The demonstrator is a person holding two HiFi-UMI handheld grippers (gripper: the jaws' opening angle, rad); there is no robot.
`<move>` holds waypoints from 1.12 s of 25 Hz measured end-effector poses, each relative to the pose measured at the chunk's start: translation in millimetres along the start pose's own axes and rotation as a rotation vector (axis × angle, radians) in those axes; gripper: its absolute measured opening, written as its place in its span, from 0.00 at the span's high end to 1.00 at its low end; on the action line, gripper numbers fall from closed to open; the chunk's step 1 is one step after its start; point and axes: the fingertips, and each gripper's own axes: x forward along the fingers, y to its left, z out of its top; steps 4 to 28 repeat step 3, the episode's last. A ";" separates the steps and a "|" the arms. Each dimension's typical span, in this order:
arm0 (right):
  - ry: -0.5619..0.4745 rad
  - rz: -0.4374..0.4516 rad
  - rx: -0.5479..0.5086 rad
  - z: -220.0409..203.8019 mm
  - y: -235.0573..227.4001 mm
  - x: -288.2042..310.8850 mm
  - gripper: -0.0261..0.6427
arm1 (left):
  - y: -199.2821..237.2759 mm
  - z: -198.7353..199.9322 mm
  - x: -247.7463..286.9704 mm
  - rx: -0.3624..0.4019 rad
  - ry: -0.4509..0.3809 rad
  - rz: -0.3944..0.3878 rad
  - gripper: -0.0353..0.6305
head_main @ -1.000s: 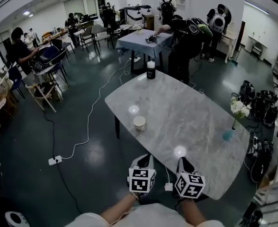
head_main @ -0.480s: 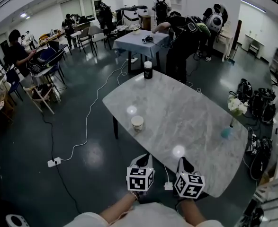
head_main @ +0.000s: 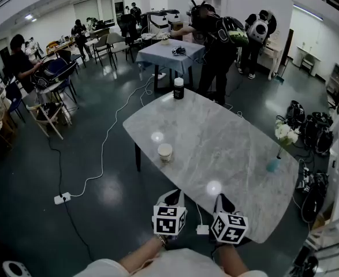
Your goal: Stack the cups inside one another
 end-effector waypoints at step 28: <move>0.006 0.004 0.000 -2.1 1.4 1.4 0.95 | 1.2 -0.7 -2.0 0.001 -0.001 0.004 0.95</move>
